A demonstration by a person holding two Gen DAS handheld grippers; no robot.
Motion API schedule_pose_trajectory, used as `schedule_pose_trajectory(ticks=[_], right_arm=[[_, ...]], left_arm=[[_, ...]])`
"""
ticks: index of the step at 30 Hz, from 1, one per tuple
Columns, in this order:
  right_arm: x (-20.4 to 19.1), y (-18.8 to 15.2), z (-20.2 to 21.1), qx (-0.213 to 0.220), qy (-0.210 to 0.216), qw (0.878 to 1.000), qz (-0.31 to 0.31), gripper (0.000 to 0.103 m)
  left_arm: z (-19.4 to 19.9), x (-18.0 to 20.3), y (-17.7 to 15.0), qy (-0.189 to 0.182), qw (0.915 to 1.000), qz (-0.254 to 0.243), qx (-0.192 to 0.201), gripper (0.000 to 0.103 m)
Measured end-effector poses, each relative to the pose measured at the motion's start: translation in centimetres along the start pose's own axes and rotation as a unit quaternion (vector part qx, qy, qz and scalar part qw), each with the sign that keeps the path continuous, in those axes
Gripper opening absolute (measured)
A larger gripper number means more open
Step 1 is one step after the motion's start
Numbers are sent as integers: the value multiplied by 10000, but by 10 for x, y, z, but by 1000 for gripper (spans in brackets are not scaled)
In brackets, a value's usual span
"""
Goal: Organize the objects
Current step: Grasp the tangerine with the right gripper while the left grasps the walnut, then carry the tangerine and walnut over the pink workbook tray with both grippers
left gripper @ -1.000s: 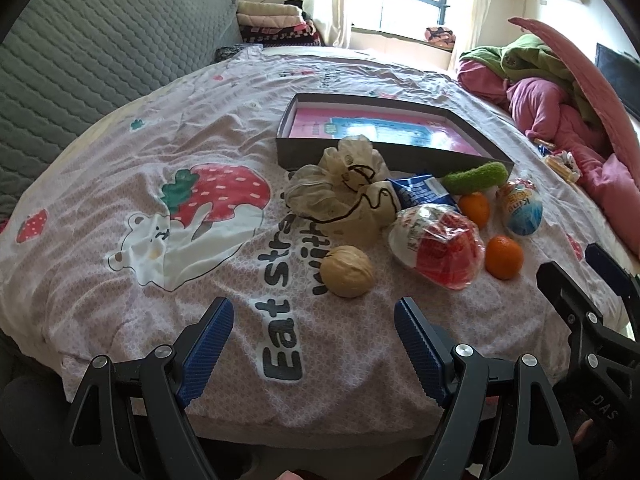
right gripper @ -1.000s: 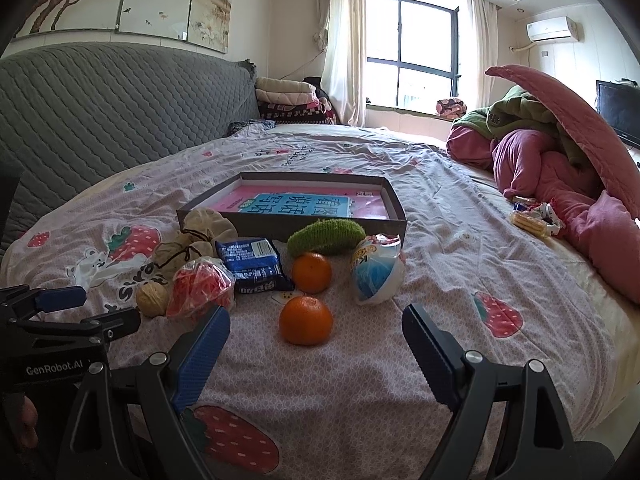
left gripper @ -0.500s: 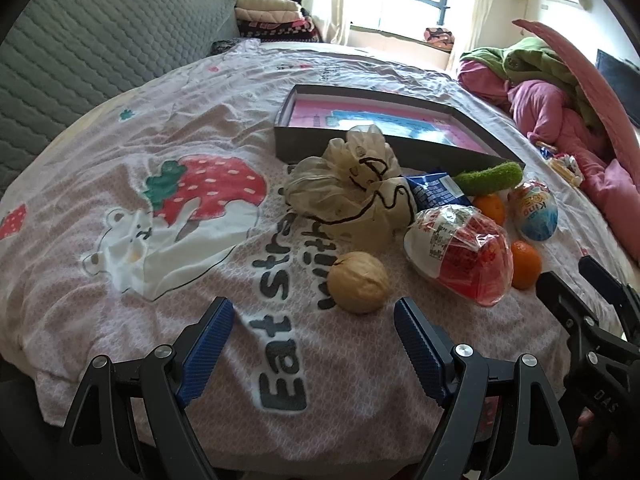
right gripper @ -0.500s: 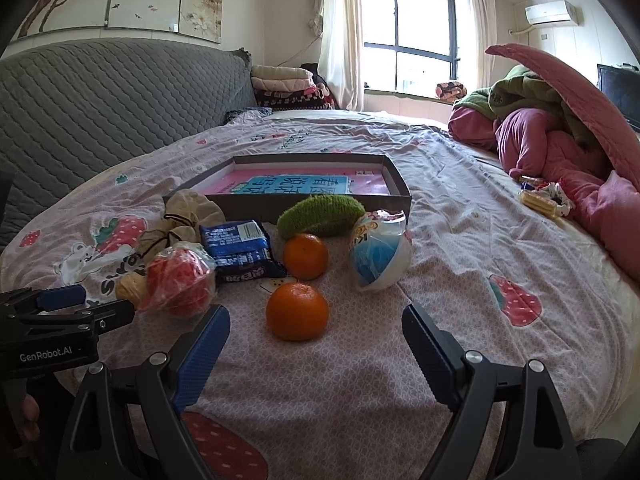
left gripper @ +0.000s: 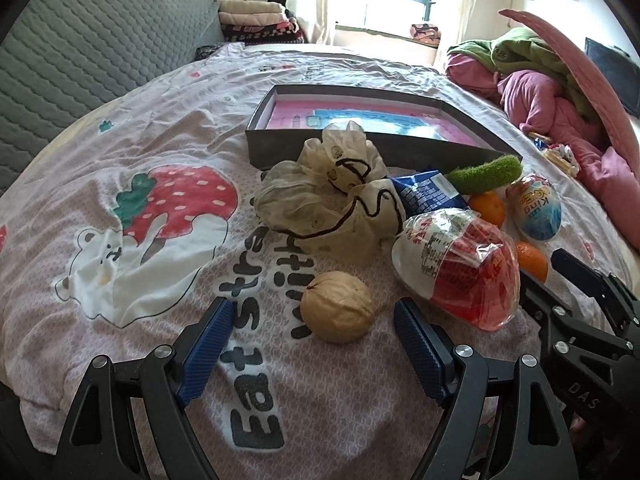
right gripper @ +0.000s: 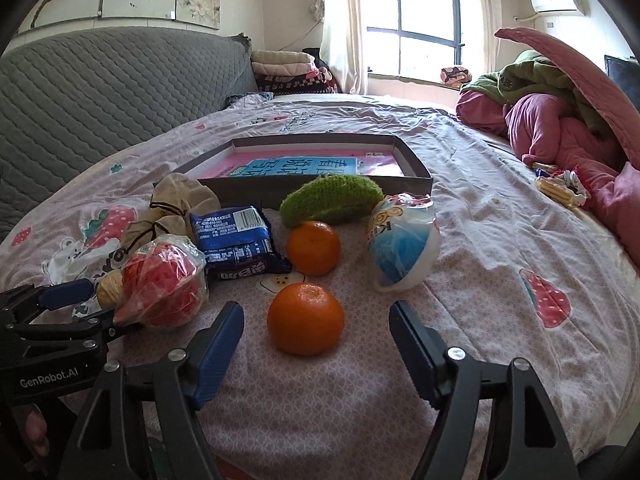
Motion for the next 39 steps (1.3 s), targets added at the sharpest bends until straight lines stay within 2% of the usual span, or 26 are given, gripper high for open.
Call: schedule_pose_trajectory(ticks=[5,9,16,31,39], right_arm=[[0,-1,-7,-54,4,10000,-4,63],[0,-3,-11,-136,6,9999,-11,52],[-3,-3,-10,-42,77,10000,34,40],[0,6,-3,166,54,9998,47,40],[0,19,11,346,55,9993,124,40]], left_arm=[[-4,5,2,-30,10000,-76,30,82],[-5,8,2,-66,9999,-92,64,71],[-5,13,3,-114,9996,-163,187,35],[6,14,6,-206,9990,-229,328,35],[20,8,18,-213,9989,-119,395,35]])
Point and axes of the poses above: each gripper's, at about its wrist camera, not at the fingertips, and z roughly against the way its jaws point, x to its right, y to its top, the point moved 7 cm from there along -z, roughly the way its jaws point, and after that the axes turned 1 degree about z, right-handed, at the moved point
